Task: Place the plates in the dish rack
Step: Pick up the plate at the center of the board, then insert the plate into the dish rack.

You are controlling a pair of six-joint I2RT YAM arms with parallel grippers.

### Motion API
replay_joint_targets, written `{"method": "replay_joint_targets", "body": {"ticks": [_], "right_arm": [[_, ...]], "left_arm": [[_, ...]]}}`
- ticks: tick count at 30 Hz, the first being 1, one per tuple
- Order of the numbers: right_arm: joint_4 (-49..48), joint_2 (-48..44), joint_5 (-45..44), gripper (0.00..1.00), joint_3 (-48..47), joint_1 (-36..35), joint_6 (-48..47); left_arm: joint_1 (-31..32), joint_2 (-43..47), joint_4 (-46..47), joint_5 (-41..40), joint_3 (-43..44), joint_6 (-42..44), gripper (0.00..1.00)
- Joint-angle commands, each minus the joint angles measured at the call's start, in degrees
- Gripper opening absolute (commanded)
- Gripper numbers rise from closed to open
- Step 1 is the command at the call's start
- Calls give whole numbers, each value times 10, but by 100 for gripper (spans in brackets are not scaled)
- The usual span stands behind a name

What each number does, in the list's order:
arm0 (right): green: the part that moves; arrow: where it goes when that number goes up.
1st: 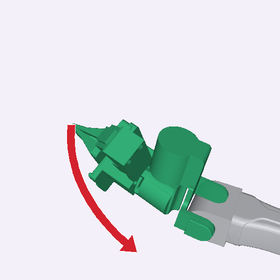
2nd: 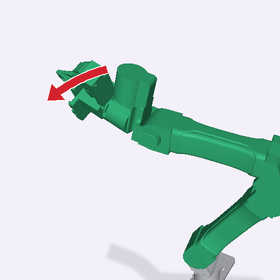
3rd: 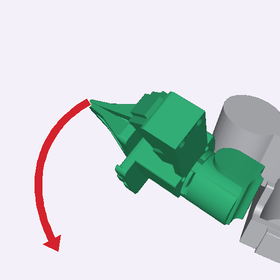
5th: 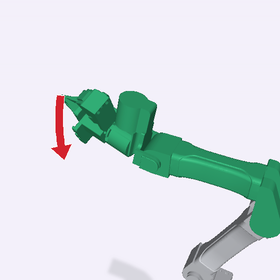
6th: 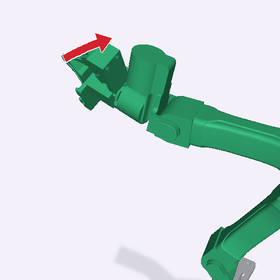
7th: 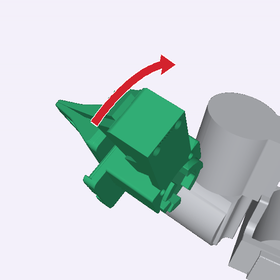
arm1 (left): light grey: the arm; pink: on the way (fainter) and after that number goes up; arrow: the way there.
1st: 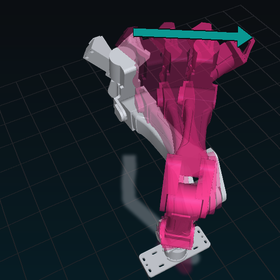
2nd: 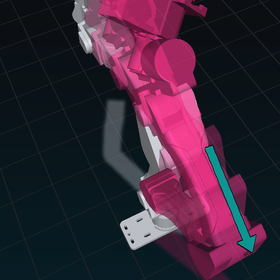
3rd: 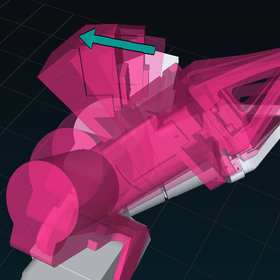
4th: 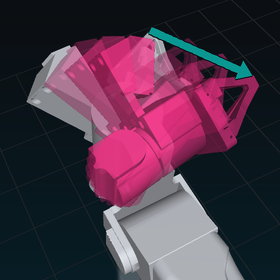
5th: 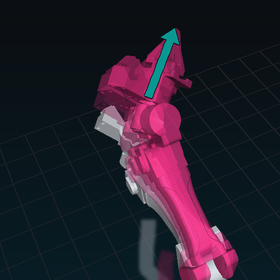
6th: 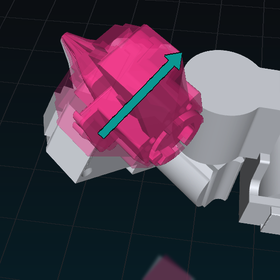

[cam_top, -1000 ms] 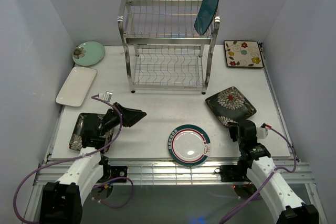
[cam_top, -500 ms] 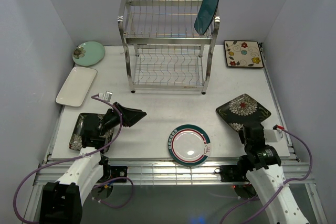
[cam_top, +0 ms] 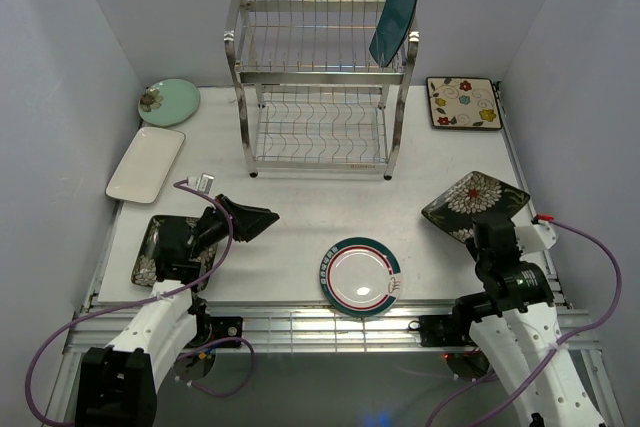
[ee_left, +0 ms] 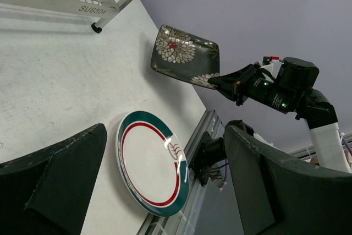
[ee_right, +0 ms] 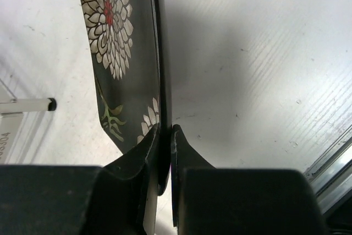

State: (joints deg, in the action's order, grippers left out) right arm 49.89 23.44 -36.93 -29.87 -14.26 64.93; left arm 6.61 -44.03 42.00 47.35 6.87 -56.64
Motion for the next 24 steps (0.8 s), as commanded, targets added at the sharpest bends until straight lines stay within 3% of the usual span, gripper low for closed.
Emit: {"method": "replay_joint_targets", "body": {"ticks": [1, 8, 15, 24], "right_arm": [[-94, 4, -51, 8, -93, 1, -45], [-97, 42, -18, 8, -182, 1, -141], [-137, 11, 4, 8, -215, 1, -198], [-133, 72, 102, 8, -351, 1, -259]], "left_arm": [[2, 5, 0, -2, 19, 1, 98], [2, 7, 0, -1, 19, 0, 98], [2, 8, 0, -1, 19, 0, 98], [2, 10, 0, 0, 20, 0, 98]]}}
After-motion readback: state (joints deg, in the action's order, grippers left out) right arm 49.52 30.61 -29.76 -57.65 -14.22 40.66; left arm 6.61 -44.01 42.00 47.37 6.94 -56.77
